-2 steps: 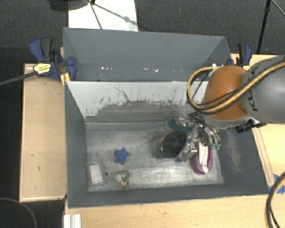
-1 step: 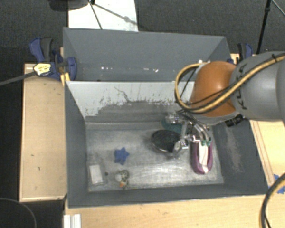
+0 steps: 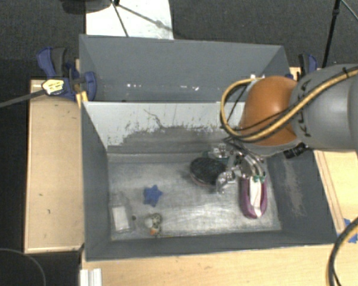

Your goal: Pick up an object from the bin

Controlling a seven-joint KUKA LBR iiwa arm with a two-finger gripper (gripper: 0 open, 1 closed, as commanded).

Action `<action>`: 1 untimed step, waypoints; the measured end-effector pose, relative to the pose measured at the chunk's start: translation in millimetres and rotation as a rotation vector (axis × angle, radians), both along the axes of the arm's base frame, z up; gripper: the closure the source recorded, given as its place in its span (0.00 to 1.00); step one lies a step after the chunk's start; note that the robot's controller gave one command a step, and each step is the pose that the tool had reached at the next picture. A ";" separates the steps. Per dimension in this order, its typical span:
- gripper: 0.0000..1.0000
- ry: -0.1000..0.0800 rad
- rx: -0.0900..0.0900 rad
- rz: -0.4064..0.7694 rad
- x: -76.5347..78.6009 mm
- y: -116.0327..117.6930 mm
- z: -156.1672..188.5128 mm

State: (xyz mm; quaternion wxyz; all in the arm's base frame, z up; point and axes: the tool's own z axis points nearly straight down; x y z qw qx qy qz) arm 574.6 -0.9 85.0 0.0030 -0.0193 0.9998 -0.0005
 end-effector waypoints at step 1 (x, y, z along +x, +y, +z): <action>1.00 -0.004 0.000 0.120 4.4 12.0 138.5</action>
Offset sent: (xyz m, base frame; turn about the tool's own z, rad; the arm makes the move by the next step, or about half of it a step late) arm 0.0026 0.0117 0.1334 -0.1195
